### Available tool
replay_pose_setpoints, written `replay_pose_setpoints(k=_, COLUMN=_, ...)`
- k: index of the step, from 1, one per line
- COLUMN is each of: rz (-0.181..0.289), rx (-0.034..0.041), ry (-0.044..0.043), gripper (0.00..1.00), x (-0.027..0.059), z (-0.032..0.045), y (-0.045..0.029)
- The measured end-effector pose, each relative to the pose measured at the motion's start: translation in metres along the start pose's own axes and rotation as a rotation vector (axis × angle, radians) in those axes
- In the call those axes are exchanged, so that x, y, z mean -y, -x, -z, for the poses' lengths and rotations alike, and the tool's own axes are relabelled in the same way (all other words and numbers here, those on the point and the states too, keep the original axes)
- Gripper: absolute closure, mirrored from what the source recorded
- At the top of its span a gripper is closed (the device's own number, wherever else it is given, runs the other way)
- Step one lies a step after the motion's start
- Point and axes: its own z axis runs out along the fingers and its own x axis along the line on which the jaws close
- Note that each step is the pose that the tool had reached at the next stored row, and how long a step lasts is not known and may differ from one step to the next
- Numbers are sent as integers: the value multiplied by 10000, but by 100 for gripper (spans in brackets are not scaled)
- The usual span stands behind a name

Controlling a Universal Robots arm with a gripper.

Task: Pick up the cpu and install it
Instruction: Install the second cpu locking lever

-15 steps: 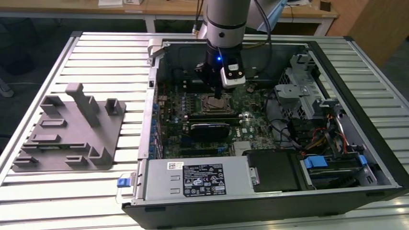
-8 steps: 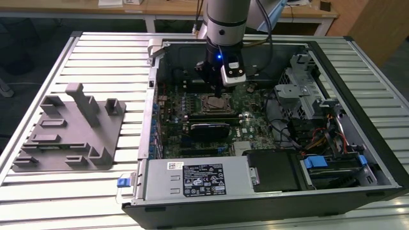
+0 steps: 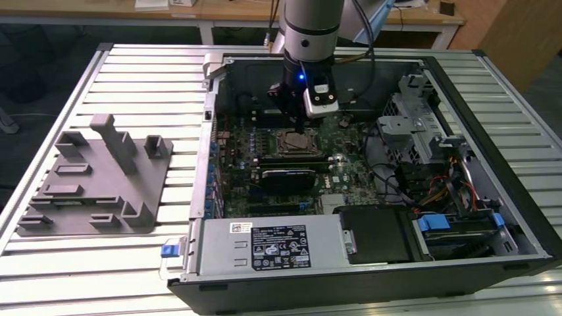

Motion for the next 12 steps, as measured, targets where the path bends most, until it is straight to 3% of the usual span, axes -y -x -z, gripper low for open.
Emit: replay_pose_setpoints(k=12, rz=69, rx=-3, ry=2, gripper=89, x=60, z=2, y=24)
